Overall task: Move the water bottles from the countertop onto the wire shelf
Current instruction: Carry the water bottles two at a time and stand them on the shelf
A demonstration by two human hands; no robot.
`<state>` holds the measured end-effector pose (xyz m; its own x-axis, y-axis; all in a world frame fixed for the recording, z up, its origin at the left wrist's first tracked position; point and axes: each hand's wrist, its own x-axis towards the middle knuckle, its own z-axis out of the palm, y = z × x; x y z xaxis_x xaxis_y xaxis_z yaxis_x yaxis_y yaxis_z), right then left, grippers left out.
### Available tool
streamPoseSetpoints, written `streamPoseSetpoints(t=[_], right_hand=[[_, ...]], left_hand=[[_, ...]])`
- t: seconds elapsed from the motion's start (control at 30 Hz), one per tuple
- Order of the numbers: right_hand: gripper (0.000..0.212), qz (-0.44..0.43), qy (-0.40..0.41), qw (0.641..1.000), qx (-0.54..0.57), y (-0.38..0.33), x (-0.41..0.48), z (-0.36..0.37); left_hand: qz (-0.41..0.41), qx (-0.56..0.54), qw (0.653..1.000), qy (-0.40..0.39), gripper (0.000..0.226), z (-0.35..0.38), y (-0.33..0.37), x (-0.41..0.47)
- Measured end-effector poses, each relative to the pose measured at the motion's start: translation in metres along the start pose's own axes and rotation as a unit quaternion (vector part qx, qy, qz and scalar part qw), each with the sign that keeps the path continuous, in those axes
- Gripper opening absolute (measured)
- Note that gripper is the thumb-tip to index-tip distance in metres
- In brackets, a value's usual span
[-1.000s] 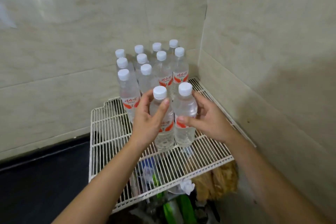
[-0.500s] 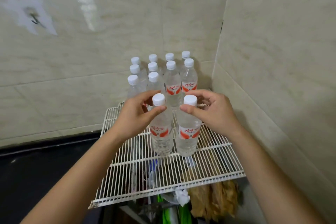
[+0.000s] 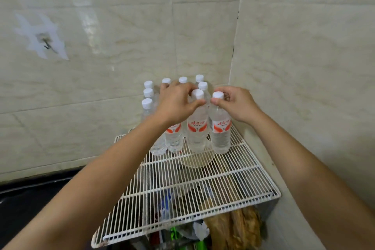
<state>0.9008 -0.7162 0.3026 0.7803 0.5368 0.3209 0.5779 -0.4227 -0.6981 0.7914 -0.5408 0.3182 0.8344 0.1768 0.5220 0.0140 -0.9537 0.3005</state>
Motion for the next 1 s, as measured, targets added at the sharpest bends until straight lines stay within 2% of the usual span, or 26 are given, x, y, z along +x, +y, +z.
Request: streamPoseSetpoints(t=[0.1, 0.23, 0.33, 0.47, 0.57, 0.87, 1.0], right_hand=[[0.018, 0.009, -0.005, 1.000, 0.015, 0.008, 0.015, 0.016], [0.035, 0.018, 0.001, 0.999, 0.044, 0.008, 0.029, 0.035], [0.039, 0.011, 0.016, 1.000, 0.022, 0.015, 0.031, 0.048], [0.037, 0.031, 0.063, 0.997, 0.038, 0.030, 0.029, 0.050], [0.039, 0.043, 0.056, 0.996, 0.056, 0.034, 0.032, 0.047], [0.045, 0.007, 0.067, 0.997, 0.028, 0.028, 0.026, 0.060], [0.053, -0.006, 0.057, 0.998, -0.023, 0.024, 0.024, 0.055]], left_hand=[[-0.019, 0.045, 0.999, -0.024, 0.042, 0.009, -0.006, 0.016], [-0.101, 0.008, 0.994, -0.043, 0.041, 0.022, -0.028, 0.024], [-0.144, -0.040, 0.988, -0.030, 0.039, 0.037, -0.034, 0.018], [-0.127, 0.000, 0.992, -0.015, 0.046, 0.047, -0.036, 0.018], [-0.134, 0.004, 0.990, -0.032, 0.047, 0.048, -0.038, 0.024], [-0.108, 0.006, 0.994, -0.033, 0.047, 0.046, -0.046, 0.021], [-0.071, 0.009, 0.996, -0.055, 0.067, 0.033, -0.048, 0.015]])
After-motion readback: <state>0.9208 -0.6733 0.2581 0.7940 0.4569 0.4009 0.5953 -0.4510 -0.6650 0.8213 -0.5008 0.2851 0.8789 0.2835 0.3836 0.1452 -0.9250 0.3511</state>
